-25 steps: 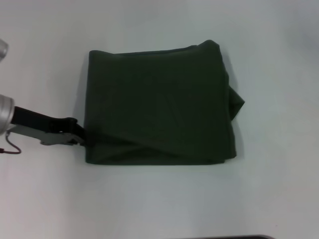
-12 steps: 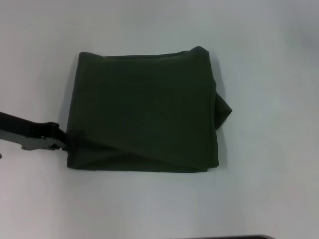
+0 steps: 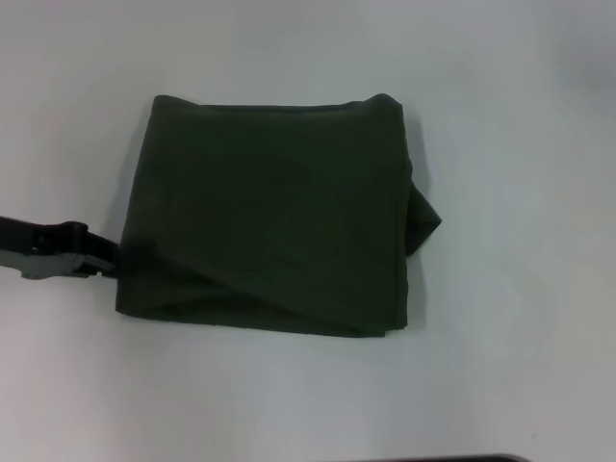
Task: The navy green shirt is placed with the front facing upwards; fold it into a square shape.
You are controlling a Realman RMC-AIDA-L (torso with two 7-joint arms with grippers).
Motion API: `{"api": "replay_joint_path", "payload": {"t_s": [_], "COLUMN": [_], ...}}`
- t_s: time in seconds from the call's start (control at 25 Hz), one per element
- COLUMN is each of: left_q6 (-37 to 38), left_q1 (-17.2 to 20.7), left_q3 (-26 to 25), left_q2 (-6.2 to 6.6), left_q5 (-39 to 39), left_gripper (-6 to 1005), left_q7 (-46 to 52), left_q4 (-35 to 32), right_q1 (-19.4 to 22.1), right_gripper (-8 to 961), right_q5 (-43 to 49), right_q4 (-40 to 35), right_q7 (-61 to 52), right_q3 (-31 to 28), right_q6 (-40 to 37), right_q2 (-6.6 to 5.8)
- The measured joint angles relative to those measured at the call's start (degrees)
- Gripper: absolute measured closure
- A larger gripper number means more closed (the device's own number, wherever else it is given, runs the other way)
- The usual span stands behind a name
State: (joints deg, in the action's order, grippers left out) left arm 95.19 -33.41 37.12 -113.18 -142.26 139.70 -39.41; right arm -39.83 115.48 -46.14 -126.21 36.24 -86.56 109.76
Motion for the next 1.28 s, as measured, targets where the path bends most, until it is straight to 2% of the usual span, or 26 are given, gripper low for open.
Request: {"api": "replay_joint_path", "payload": {"t_s": [0.04, 0.36, 0.56, 0.68, 0.8, 0.92, 1.12, 1.28], "left_q6": [0.2, 2.8, 6.7, 9.7, 11.1, 11.8, 10.0, 7.1], "left_q1": [0.5, 2.8, 4.1, 3.1, 1.7, -0.1, -1.8, -2.6], "left_q3": [-0.1, -0.9, -8.0, -12.2, -12.6, -12.7, -12.4, -10.1], "left_q2": [0.02, -0.26, -0.62, -0.39, -0.29, -0.75, -2.61, -3.78], "left_q5": [-0.1, -2.8, -1.8, 3.0, 7.8, 13.1, 21.9, 22.2], "left_gripper": [962, 564, 470, 414, 358, 356, 354, 353], "left_q7": [-0.1, -0.2, -2.8, -8.5, -12.6, -17.9, -29.3, -31.2], "left_q4": [-0.1, -2.5, -8.9, -9.7, -9.2, -8.6, -5.5, -5.0], "right_q1": [0.0, -0.6, -1.2, -1.7, -2.3, -2.7, -2.9, -2.9], "right_gripper": [133, 133, 134, 134, 134, 134, 134, 134], "right_q5": [0.0, -0.2, -0.2, -0.2, -0.2, -0.2, -0.2, 0.1], "right_q4": [0.0, 0.0, 0.0, 0.0, 0.0, 0.0, 0.0, 0.1], "right_q7": [0.0, 0.0, -1.5, -2.8, -4.1, -5.7, -6.1, -6.0], "right_q3": [0.0, 0.0, 0.0, 0.0, 0.0, 0.3, 0.6, 2.0], "right_q6": [0.1, 0.3, 0.3, 0.1, 0.0, 0.0, -0.1, -0.1], "right_q2": [0.00, 0.00, -0.80, -1.36, -1.68, -1.96, -1.80, -1.24]}}
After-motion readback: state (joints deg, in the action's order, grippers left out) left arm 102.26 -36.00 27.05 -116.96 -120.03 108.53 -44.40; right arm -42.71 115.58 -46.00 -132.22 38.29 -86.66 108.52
